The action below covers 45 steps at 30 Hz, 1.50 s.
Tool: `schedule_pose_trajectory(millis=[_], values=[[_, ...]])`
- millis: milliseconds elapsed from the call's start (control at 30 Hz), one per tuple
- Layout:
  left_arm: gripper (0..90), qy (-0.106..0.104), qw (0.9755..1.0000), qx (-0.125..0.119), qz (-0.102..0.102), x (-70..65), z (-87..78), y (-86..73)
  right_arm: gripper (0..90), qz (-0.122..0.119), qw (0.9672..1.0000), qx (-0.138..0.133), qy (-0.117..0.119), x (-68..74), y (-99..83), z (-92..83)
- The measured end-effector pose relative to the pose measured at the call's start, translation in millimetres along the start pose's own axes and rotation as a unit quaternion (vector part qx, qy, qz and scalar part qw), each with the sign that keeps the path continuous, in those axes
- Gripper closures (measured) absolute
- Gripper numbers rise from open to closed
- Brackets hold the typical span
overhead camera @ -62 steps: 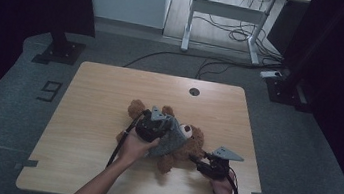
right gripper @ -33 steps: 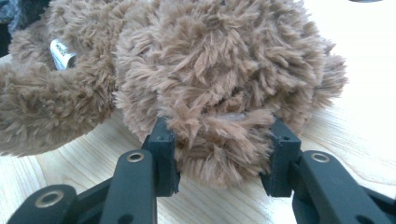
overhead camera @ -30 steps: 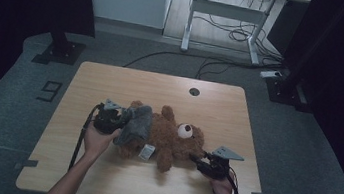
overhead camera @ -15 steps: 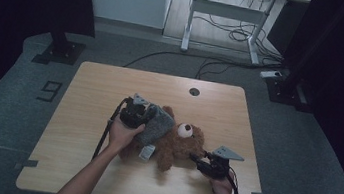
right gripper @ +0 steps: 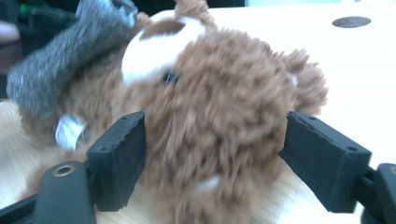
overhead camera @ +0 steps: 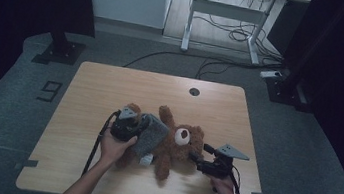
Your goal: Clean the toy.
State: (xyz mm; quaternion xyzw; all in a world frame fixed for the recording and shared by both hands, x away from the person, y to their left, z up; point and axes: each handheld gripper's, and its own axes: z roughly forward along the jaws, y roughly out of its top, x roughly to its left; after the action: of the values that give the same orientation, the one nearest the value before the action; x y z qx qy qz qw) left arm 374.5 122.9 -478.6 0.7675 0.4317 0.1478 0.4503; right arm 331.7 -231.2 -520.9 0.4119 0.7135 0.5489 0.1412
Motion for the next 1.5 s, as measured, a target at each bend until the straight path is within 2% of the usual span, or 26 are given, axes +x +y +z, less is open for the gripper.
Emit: schedule_pose_trajectory(millis=[100,200,233,300,433,533,600,667,700,867,933,967,1000,1033,1067,1100,1167,1200,1233,1267,1300,1367,1433,1467,1500], values=[[80.4,-0.006,0.9999,-0.007,-0.003,-1.6,-3.8,-5.6,19.2,0.002,1.0,0.0,0.0,0.2,4.3,0.7],[80.4,-0.009,0.9998,-0.017,-0.004,-5.6,-9.1,-13.8,16.4,0.005,1.0,-0.001,0.008,2.3,20.8,6.3],[80.4,-0.009,0.9998,-0.017,-0.004,-5.6,-9.1,-13.8,16.4,0.005,1.0,-0.001,0.008,2.3,20.8,6.3],[80.4,-0.013,0.9996,-0.023,-0.006,-7.1,-11.8,-18.5,15.3,-0.003,0.9999,0.011,0.01,5.4,33.9,14.6],[80.4,-0.02,0.9992,-0.031,-0.012,-5.4,-16.0,-26.0,13.5,0.002,0.9998,0.014,0.015,5.5,40.4,21.4],[80.4,-0.027,0.9989,-0.033,-0.017,-5.0,-17.7,-28.4,9.8,0.019,0.9994,0.023,0.02,1.2,34.5,22.4],[80.4,-0.028,0.999,-0.032,-0.01,-6.9,-18.7,-29.5,8.4,0.031,0.9985,0.034,0.029,-1.3,27.8,22.5],[80.4,-0.028,0.9991,-0.033,-0.004,-9.7,-20.3,-32.2,8.1,0.034,0.9979,0.041,0.035,-2.2,24.5,22.3],[80.4,-0.029,0.999,-0.035,-0.004,-10.4,-21.2,-33.8,8.1,0.039,0.9969,0.047,0.049,-2.7,18.2,22.6],[80.3,-0.033,0.9988,-0.035,-0.007,-11.4,-24.8,-37.4,10.8,0.044,0.9954,0.055,0.064,-2.7,10.6,21.6],[80.2,-0.031,0.999,-0.031,-0.008,-13.1,-25.6,-34.9,16.8,0.04,0.9952,0.058,0.068,-2.4,6.2,19.7],[80.2,-0.029,0.9991,-0.029,-0.007,-14.5,-26.5,-32.7,16.8,0.04,0.9952,0.058,0.068,-2.4,6.2,19.7],[80.2,-0.025,0.9993,-0.029,-0.003,-17.3,-27.8,-29.3,25.0,0.03,0.9953,0.063,0.067,-1.6,2.2,17.5],[80.2,-0.024,0.9993,-0.028,-0.001,-18.6,-28.7,-26.8,25.0,0.03,0.9953,0.063,0.067,-1.6,2.2,17.5],[80.1,-0.027,0.9992,-0.03,-0.002,-22.1,-30.4,-19.1,29.9,0.02,0.9959,0.061,0.063,-0.1,-0.7,15.9],[80.1,-0.027,0.9992,-0.03,-0.002,-22.1,-30.4,-19.1,29.9,0.02,0.9959,0.061,0.063,-0.1,-0.7,15.9],[80.1,-0.044,0.9984,-0.034,-0.008,-27.4,-30.4,-8.0,35.1,0.009,0.9964,0.062,0.058,1.2,-0.6,13.4],[80.1,-0.051,0.9981,-0.035,-0.004,-31.7,-29.2,-2.3,36.9,0.002,0.9966,0.061,0.056,2.6,-0.4,12.8],[80.1,-0.056,0.9978,-0.036,0.001,-37.6,-26.9,3.8,38.5,-0.005,0.9966,0.062,0.055,4.0,-0.4,12.1],[80.1,-0.068,0.997,-0.037,0.009,-51.2,-20.6,14.8,40.1,-0.018,0.9967,0.06,0.051,6.5,-0.8,10.8],[80.1,-0.068,0.997,-0.037,0.009,-51.2,-20.6,14.8,40.1,-0.018,0.9967,0.06,0.051,6.5,-0.8,10.8],[80.1,-0.08,0.9958,-0.037,0.024,-69.1,-10.0,27.2,40.4,-0.025,0.9968,0.059,0.047,8.1,-1.5,9.4],[80.1,-0.101,0.9939,-0.034,0.028,-88.6,5.0,39.4,40.3,-0.028,0.9972,0.054,0.043,9.5,-3.0,8.7],[80.1,-0.11,0.9928,-0.034,0.033,-103.2,17.1,47.0,40.3,-0.03,0.9974,0.052,0.041,10.7,-4.3,8.1],[80.1,-0.11,0.9928,-0.034,0.033,-103.2,17.1,47.0,40.3,-0.03,0.9974,0.052,0.041,10.7,-4.3,8.1]])
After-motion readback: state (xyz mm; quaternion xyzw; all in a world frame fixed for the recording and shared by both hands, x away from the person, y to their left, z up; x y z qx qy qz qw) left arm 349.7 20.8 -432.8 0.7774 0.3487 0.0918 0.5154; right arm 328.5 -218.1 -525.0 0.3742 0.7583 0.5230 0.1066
